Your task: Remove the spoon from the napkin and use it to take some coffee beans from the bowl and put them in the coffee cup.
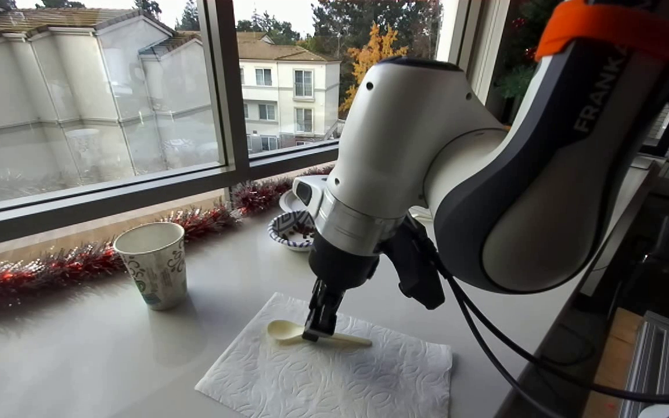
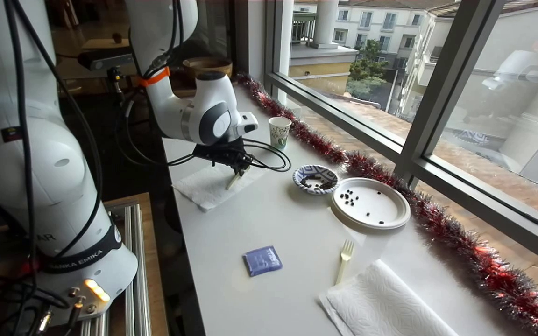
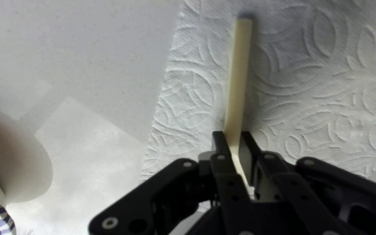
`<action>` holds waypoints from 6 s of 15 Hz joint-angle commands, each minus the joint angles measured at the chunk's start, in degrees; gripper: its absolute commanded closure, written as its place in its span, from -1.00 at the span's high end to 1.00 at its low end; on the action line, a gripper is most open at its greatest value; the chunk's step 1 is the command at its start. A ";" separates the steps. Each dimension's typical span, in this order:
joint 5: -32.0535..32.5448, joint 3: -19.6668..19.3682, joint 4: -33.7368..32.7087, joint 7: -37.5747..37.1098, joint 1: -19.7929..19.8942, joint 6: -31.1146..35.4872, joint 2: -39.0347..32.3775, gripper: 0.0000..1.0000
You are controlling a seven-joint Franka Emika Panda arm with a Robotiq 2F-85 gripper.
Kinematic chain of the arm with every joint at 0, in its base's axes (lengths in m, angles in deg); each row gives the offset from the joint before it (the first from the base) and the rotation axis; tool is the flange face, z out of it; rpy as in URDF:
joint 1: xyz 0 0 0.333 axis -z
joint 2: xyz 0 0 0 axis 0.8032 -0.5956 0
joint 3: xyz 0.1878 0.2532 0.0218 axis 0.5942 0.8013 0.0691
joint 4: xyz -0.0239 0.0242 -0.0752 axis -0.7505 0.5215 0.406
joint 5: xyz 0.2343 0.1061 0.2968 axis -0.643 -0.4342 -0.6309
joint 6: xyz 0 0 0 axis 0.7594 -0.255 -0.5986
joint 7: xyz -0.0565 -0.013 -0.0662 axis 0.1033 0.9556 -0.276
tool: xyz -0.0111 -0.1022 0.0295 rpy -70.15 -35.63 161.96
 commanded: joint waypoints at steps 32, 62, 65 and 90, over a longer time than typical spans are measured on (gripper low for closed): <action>-3.85 58.70 -5.21 11.58 73.47 -13.59 6.87 -0.93; 13.38 42.34 -23.59 -3.52 54.57 -46.64 5.84 -0.93; 12.59 28.98 -27.57 -3.61 41.42 -48.81 1.97 -0.93; -7.92 1.00 -53.24 1.65 15.68 -69.83 -18.76 -0.93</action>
